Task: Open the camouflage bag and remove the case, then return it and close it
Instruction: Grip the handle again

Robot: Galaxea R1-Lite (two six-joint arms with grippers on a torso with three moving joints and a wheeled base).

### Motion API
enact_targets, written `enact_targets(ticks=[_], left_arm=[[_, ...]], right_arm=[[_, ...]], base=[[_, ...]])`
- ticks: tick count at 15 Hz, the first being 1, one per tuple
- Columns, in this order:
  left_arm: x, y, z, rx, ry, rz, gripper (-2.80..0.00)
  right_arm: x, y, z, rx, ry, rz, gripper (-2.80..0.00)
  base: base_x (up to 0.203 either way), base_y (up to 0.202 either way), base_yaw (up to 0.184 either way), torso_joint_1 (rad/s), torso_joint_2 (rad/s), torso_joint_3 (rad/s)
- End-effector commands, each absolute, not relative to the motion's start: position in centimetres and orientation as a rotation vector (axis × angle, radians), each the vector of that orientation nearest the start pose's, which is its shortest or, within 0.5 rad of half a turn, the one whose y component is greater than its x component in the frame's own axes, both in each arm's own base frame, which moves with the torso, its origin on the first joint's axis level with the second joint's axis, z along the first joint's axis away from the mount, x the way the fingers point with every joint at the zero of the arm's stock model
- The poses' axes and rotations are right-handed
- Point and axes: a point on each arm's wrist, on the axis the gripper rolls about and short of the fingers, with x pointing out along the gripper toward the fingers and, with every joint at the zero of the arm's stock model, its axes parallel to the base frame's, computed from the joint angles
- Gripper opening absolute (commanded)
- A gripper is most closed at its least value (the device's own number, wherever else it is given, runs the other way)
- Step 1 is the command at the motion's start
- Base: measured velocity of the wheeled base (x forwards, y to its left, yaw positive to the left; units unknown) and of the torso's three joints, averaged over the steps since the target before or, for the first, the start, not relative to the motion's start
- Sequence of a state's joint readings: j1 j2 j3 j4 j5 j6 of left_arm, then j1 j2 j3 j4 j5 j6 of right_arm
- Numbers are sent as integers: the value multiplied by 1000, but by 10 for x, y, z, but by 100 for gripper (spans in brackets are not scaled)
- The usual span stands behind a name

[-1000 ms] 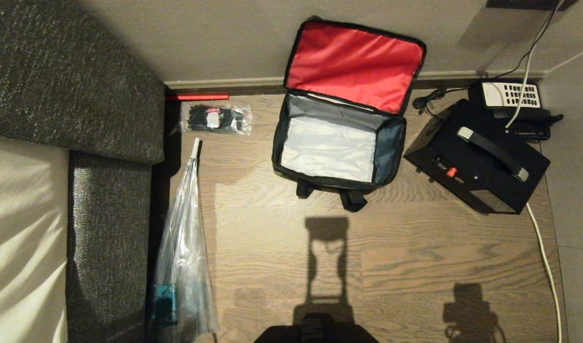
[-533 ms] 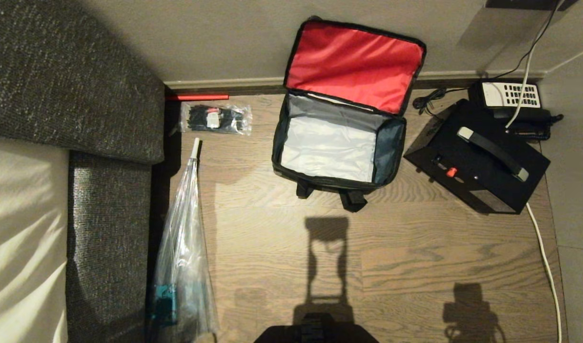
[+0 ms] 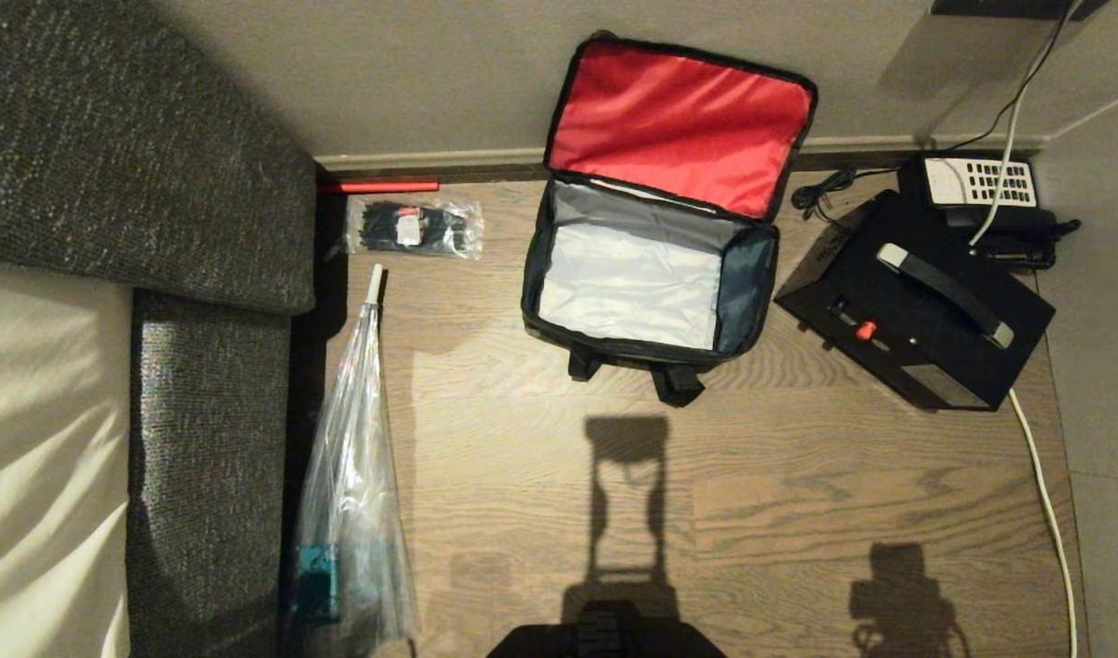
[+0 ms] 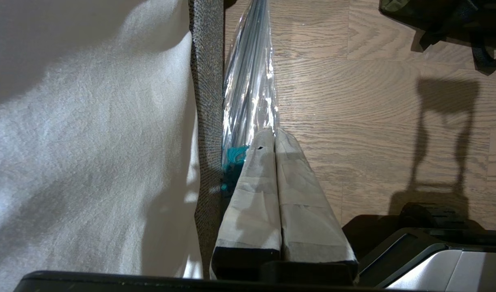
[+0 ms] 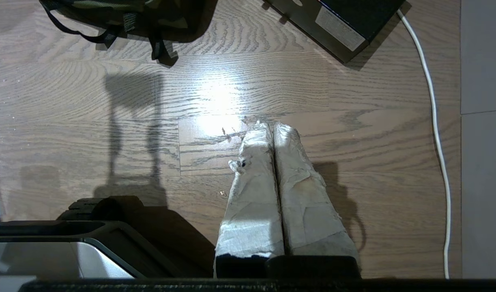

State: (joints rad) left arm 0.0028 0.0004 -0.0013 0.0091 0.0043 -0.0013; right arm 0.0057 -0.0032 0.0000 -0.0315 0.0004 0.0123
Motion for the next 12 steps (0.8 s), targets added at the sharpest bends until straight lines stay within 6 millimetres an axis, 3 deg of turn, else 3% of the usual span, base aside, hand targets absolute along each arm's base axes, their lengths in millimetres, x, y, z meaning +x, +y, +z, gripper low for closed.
enact_targets(ticks=[1,6,8,10,12], left_arm=[[-23,0,75,-2,8,8,-280],[-23,0,75,-2,8,8,-280],[-23,0,75,-2,8,8,-280],[-23,0,75,-2,8,8,-280],[-23,0,75,-2,8,8,-280]], right_arm=[[-24,0,74,10,-41,8,-280],[-25,0,75,-24,-27,7,-280],[-34,0,97,-19,-60,9,-280],[-66,1,134,-14,-28,46,-280],[-100,2,148,9,85,111,-280]], base=[[0,0,0,0,0,0],[0,0,0,0,0,0],[0,0,0,0,0,0],[0,0,0,0,0,0],[0,0,0,0,0,0]])
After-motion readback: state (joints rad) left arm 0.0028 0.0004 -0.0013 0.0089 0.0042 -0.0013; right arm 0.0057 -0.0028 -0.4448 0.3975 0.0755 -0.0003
